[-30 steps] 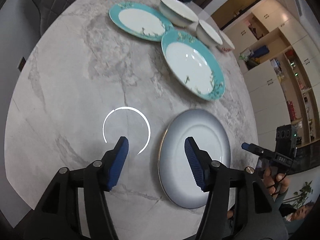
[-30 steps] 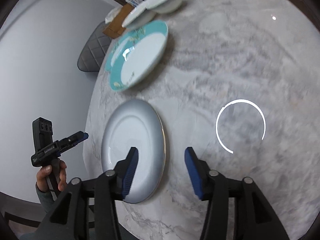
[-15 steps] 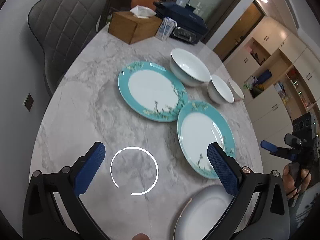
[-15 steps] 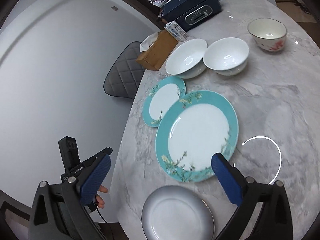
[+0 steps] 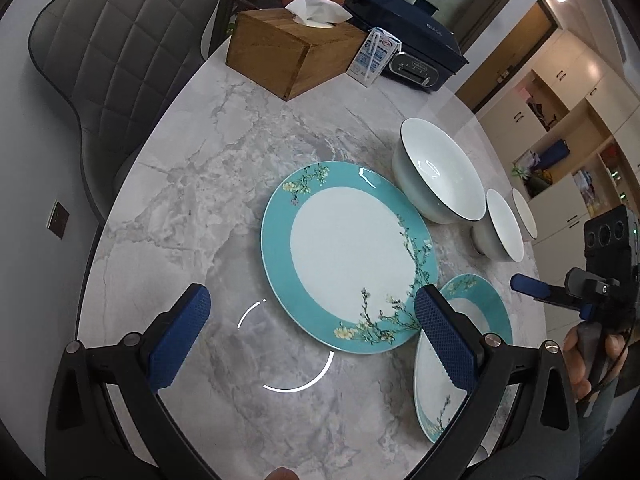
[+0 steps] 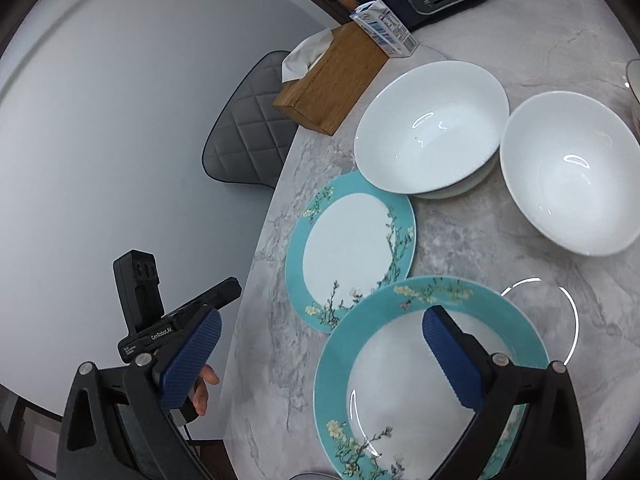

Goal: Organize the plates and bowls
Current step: 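Move the right gripper to the large teal plate's rim and close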

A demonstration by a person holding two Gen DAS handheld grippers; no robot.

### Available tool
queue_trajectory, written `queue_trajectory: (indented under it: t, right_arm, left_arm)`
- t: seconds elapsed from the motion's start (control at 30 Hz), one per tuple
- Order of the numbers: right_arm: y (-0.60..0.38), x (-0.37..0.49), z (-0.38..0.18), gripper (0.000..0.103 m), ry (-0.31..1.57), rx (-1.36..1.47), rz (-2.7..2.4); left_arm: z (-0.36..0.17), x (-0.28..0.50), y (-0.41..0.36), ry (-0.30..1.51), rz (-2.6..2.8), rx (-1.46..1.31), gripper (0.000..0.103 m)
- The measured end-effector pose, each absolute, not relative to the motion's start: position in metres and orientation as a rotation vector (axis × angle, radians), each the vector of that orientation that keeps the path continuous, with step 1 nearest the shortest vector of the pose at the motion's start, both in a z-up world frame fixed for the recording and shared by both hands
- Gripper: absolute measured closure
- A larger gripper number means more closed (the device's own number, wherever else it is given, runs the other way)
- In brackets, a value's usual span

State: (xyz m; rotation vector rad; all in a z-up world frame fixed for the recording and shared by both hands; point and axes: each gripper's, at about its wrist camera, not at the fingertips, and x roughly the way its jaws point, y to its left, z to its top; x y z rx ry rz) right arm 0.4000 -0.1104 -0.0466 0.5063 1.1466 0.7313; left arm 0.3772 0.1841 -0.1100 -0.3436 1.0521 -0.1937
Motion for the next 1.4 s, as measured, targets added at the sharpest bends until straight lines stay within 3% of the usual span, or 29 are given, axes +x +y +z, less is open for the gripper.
queue_trajectory:
  t: [0.23,0.53,0.7,0.9,0.97,1.07,1.13,1.3,1.4]
  right_arm:
    - [-0.112,0.432,-0.065,0.0,1.173,0.503,0.746]
    - [-0.091,0.443,-0.08,0.01,1.209,0.422,0.792]
    - [-0.077,0.455,-0.094,0.035,1.266,0.352,0.777]
    - [-0.07,0.464,-0.109,0.038,1.302,0.337,0.734]
    - [-0.07,0.466,-0.113,0.038,1.304,0.332,0.709]
    - [-0.068,0.47,-0.117,0.038,1.307,0.325,0.698]
    - [-0.066,0.472,-0.12,0.038,1.314,0.334,0.692]
    - [-0.064,0.476,-0.12,0.039,1.309,0.35,0.679]
    - [-0.058,0.477,-0.12,0.047,1.303,0.339,0.688]
  left_arm:
    - [-0.132,0.403,0.179,1.092,-0.204,-0.296,0.0]
    - [-0.151,0.428,0.182,1.136,-0.204,-0.34,0.001]
    - [-0.157,0.435,0.171,1.154,-0.243,-0.293,0.001]
    - [-0.163,0.444,0.164,1.168,-0.265,-0.282,0.001]
    - [-0.166,0.447,0.164,1.172,-0.277,-0.295,0.007]
    - [-0.174,0.449,0.165,1.205,-0.286,-0.316,0.024]
    - [-0.174,0.451,0.164,1.196,-0.284,-0.312,0.029]
    - [-0.174,0.453,0.167,1.193,-0.287,-0.321,0.032]
    - [-0.174,0.452,0.176,1.191,-0.278,-0.352,0.043]
